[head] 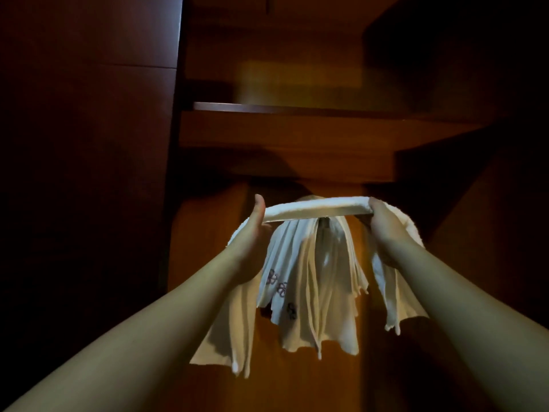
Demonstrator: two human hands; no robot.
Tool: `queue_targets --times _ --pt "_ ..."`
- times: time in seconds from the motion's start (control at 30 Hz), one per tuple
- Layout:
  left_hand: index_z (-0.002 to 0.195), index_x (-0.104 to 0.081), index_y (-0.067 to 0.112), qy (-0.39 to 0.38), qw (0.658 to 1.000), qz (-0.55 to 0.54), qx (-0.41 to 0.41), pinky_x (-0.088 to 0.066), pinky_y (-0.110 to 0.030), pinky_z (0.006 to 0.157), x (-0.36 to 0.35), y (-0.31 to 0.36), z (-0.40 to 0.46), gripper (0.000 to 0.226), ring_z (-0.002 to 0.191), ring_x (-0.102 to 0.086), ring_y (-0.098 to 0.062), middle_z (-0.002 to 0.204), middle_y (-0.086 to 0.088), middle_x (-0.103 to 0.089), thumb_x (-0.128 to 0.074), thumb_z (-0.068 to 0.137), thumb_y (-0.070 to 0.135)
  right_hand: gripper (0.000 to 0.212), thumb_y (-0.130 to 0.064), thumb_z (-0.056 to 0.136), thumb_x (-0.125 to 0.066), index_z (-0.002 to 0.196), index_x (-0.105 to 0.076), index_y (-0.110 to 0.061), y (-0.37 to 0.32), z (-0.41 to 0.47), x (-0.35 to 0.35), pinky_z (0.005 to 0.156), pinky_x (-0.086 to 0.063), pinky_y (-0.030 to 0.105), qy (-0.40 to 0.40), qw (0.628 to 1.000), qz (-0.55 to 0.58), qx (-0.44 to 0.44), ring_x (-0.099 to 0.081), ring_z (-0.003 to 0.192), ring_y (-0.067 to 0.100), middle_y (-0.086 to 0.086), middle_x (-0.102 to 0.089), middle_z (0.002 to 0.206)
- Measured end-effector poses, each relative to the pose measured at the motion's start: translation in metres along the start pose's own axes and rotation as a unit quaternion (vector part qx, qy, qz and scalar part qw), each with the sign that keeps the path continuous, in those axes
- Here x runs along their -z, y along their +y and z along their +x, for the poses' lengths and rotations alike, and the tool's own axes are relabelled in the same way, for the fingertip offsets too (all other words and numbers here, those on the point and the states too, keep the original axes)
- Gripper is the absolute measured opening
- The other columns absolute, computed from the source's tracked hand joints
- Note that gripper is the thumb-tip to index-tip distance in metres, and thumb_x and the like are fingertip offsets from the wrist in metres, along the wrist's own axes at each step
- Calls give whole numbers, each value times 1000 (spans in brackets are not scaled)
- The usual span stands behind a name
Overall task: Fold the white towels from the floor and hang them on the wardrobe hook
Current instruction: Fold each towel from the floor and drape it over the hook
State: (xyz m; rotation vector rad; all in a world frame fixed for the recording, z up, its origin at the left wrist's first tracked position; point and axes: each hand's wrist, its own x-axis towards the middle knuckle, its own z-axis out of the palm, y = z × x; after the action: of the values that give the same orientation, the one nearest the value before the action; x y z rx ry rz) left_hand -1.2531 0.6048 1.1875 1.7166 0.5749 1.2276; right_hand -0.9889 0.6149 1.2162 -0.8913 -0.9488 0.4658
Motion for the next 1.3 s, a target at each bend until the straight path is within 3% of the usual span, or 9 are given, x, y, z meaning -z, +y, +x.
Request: queue_targets --times 0.07,0.2,0.37,0.6,0.73,0.83,1.0,1.17,1.3 --pt "107 -58 36 4 998 -30 -46 -32 -21 87 0 -6 26 59 86 -65 16 88 29 -73 -17 93 76 48 -58 84 -59 108 -74 -19 5 28 -11 89 -56 33 -17 1000 -16 -5 -71 92 21 -2 -77 88" --pt "121 -62 28 75 993 -3 -91 -31 -31 111 9 -20 81 70 116 -60 -4 119 9 -71 -29 86 79 82 -69 86 -52 146 -49 -13 21 86 -24 116 -38 47 -100 992 -52 -49 -54 131 31 17 -55 144" --pt "124 -64 27 5 994 -5 -112 -52 -8 73 20 -29 135 78 108 -66 2 117 12 -74 -21 87 81 114 -97 61 -52 146 -52 -20 38 140 -28 115 -40 50 -144 983 -108 -37 -54 134 29 9 -55 146" --pt "125 -61 30 17 990 4 -143 -40 -13 80 35 -38 187 75 103 -62 16 112 25 -72 -26 82 81 110 -91 71 -38 161 -24 -29 37 182 -43 122 -19 41 -313 946 -90 -15 -20 153 17 0 -20 168" --pt "122 -64 36 18 987 33 -157 -29 -16 83 45 -36 204 77 99 -55 26 111 34 -68 -23 81 87 83 -87 78 -32 140 -53 -36 37 198 -49 90 -45 29 -348 932 -100 -14 -63 116 6 -3 -58 141" --pt "124 -70 32 20 984 37 -171 -33 -21 93 49 -38 210 81 119 -57 10 130 16 -67 -26 83 87 80 -90 75 -32 131 -58 -38 41 205 -52 79 -45 29 -337 934 -120 -9 -63 101 1 -6 -58 135" --pt "118 -75 34 -8 980 60 -188 -37 -31 100 45 -45 219 72 125 -58 -1 129 11 -68 -18 96 73 108 -98 69 -33 156 -37 -34 54 220 -52 123 -18 56 -321 935 -151 -24 -34 149 28 6 -36 162" --pt "134 -62 8 81 988 6 -133 -48 -28 98 45 -52 238 70 130 -56 -18 134 -9 -65 -22 105 57 112 -95 64 -29 159 -29 -35 60 226 -59 121 -14 55 -300 937 -177 -28 -30 150 30 6 -33 164" --pt "129 -63 11 76 988 -16 -130 -49 -31 102 46 -58 238 68 122 -62 -14 131 -8 -66 -20 105 57 107 -93 68 -34 153 -43 -29 75 229 -53 121 -27 55 -307 938 -159 -31 -42 143 32 10 -45 156"
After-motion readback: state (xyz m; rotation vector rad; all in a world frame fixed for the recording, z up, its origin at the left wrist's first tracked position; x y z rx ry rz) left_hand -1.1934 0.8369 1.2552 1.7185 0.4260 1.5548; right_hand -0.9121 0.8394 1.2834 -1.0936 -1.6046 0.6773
